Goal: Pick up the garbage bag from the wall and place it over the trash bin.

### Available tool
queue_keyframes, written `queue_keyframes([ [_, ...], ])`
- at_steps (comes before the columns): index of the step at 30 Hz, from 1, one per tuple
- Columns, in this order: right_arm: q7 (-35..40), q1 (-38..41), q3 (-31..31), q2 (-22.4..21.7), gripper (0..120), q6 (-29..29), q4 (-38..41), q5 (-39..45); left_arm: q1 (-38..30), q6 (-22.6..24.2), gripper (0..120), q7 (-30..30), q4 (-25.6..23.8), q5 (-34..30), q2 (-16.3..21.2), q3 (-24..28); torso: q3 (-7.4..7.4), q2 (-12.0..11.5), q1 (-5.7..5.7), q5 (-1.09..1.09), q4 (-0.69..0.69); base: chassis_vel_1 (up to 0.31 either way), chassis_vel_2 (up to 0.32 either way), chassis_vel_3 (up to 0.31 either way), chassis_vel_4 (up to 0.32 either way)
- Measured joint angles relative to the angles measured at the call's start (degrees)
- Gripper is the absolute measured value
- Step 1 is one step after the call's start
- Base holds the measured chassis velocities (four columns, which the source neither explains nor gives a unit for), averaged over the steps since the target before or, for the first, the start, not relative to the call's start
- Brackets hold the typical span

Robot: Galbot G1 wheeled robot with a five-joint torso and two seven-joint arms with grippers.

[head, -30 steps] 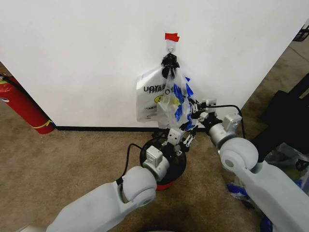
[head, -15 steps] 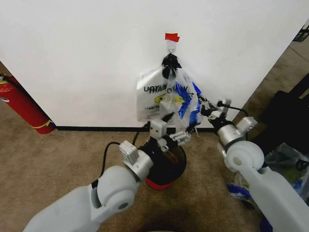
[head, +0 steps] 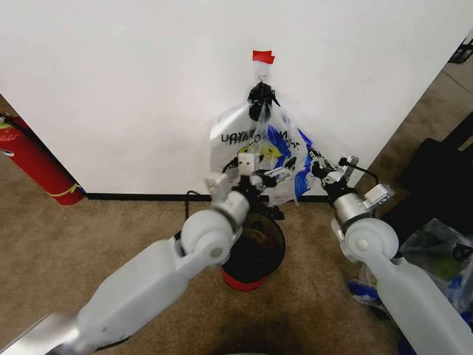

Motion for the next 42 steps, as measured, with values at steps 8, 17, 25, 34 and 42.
queue_keyframes([
  [8,0.32,-0.35,0.36,-0.87,0,-0.09,1.79,-0.03,-4.15,0.61,61,0.10,8.62,-0.37,-3.37,1.08,0.00,0.00,0.00,0.00,0.00,0.000,0.000,0.000,0.000],
  [17,0.21,-0.46,0.71,-1.63,0,-0.02,2.09,-0.02,-3.98,0.89,54,0.48,12.43,-1.65,-4.42,1.56,0.00,0.00,0.00,-0.01,0.00,0.000,0.000,0.000,0.000],
  [25,0.19,-0.73,0.65,-1.65,0,-0.02,1.96,-0.20,-4.45,0.61,72,1.18,14.01,-4.90,-6.39,1.83,0.00,0.00,-0.01,-0.01,0.00,0.000,0.000,0.000,0.000],
  [34,0.46,-0.73,0.75,-1.79,0,-0.03,2.35,-0.02,-5.49,-0.39,39,1.88,16.55,-3.44,-7.63,3.26,0.00,0.00,-0.01,-0.01,0.00,0.000,0.000,0.000,0.000],
  [42,0.73,-1.22,0.94,-1.71,0,-0.02,2.76,0.03,-5.88,-1.40,10,2.10,17.37,-2.53,-7.90,3.57,0.00,0.00,-0.01,-0.02,0.00,0.000,0.000,0.000,0.000],
])
